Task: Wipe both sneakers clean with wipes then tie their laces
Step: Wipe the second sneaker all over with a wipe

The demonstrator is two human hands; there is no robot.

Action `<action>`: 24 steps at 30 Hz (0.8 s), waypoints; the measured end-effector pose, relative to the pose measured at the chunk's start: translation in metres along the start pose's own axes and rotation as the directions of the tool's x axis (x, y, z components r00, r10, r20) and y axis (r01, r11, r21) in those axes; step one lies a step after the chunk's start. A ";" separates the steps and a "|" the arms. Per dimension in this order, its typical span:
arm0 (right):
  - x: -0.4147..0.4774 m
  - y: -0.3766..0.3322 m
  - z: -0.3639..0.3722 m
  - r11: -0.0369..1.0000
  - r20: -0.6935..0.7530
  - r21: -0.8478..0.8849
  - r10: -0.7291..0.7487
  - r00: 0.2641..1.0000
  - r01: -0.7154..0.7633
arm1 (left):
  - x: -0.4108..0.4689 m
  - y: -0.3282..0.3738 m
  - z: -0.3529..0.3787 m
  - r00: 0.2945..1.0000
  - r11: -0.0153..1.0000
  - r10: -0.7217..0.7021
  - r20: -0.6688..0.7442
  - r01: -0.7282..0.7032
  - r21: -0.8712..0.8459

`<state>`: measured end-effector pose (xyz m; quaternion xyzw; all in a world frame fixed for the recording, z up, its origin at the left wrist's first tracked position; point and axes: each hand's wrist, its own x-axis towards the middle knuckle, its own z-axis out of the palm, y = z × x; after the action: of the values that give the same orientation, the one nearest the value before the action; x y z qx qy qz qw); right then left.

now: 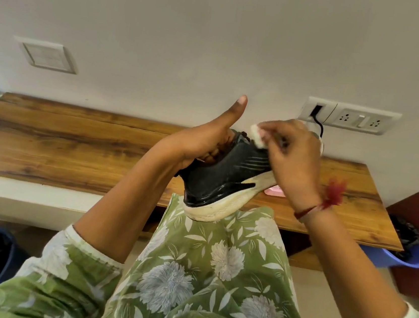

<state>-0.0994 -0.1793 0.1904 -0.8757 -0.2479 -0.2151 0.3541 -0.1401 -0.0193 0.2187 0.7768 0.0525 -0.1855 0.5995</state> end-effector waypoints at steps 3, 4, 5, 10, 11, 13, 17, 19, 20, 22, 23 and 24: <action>-0.007 0.000 -0.013 0.990 -0.194 0.137 0.065 0.979 -0.039 | -0.001 -0.003 -0.001 0.998 1.000 -0.017 -0.064 0.017 -0.007; -0.014 -0.002 -0.013 0.991 -0.212 0.134 0.047 0.976 -0.019 | 0.000 -0.005 -0.002 0.997 0.999 -0.036 -0.071 0.034 -0.024; -0.024 -0.006 -0.008 0.992 -0.193 0.123 0.031 0.981 -0.007 | -0.001 -0.005 -0.001 0.995 0.998 -0.053 -0.079 0.050 -0.042; -0.064 -0.021 0.020 0.974 -0.052 -0.048 -0.224 0.973 0.221 | 0.001 -0.006 0.005 0.982 0.999 -0.038 -0.183 0.031 -0.041; -0.063 -0.020 0.019 0.952 -0.032 -0.081 -0.297 0.954 0.294 | 0.001 -0.007 0.004 0.983 0.998 -0.033 -0.180 0.023 -0.053; -0.055 -0.013 0.012 0.905 -0.005 -0.175 -0.394 0.919 0.387 | 0.001 -0.011 0.002 0.988 0.996 -0.036 -0.149 0.024 -0.081; -0.037 -0.005 0.003 0.957 -0.061 -0.126 -0.272 0.960 0.263 | 0.006 -0.015 -0.001 0.988 0.997 -0.039 -0.149 0.028 -0.071; -0.048 -0.015 0.006 0.929 -0.010 -0.118 -0.354 0.935 0.350 | 0.006 -0.014 -0.003 0.986 0.995 -0.037 -0.161 0.023 -0.093; -0.056 -0.019 0.008 0.887 0.049 -0.138 -0.439 0.897 0.441 | 0.006 -0.014 -0.004 0.986 0.994 -0.036 -0.163 0.018 -0.111; -0.057 -0.017 0.006 0.821 0.115 -0.169 -0.533 0.838 0.545 | 0.007 -0.016 -0.004 0.988 0.989 -0.037 -0.152 0.015 -0.145; -0.051 -0.012 0.005 0.841 0.089 -0.172 -0.505 0.859 0.512 | 0.008 -0.016 -0.004 0.987 0.989 -0.039 -0.153 0.017 -0.146; -0.043 -0.008 0.003 0.886 0.025 -0.152 -0.440 0.898 0.438 | 0.008 -0.017 -0.004 0.986 0.990 -0.044 -0.160 0.021 -0.142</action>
<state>-0.1373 -0.1843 0.1681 -0.8204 -0.4203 -0.3125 0.2292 -0.1370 -0.0124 0.2016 0.7444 0.1271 -0.1272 0.6430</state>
